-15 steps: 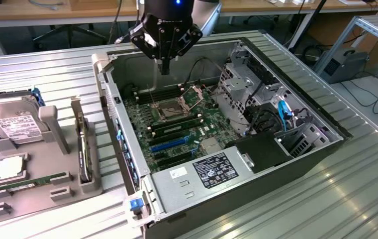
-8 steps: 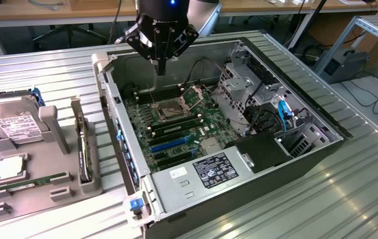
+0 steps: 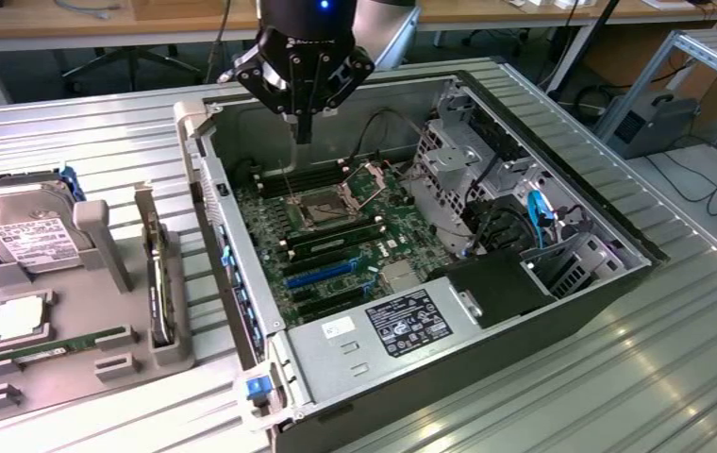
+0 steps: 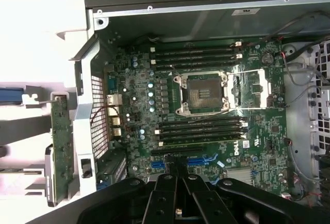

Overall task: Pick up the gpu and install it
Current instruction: 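Reach for the gpu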

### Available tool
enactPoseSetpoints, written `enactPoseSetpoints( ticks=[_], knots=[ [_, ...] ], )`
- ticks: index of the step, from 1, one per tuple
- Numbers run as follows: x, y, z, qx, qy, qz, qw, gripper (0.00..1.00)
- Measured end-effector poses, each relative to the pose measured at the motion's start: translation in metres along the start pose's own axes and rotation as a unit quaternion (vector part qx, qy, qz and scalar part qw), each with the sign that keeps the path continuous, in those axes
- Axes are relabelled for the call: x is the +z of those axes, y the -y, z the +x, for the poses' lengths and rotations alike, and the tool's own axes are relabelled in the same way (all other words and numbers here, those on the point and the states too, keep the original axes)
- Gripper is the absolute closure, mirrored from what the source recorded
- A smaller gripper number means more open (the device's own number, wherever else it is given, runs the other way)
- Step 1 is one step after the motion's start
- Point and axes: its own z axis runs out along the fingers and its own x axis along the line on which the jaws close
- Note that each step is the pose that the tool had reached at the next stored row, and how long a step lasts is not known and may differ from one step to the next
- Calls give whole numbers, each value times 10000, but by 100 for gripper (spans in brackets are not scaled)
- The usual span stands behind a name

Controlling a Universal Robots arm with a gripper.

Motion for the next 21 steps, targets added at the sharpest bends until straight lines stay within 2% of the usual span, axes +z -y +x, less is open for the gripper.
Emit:
enactPoseSetpoints(
  ticks=[21],
  knots=[
    [1,8,103,0,0,0,10000,89]
  ],
)
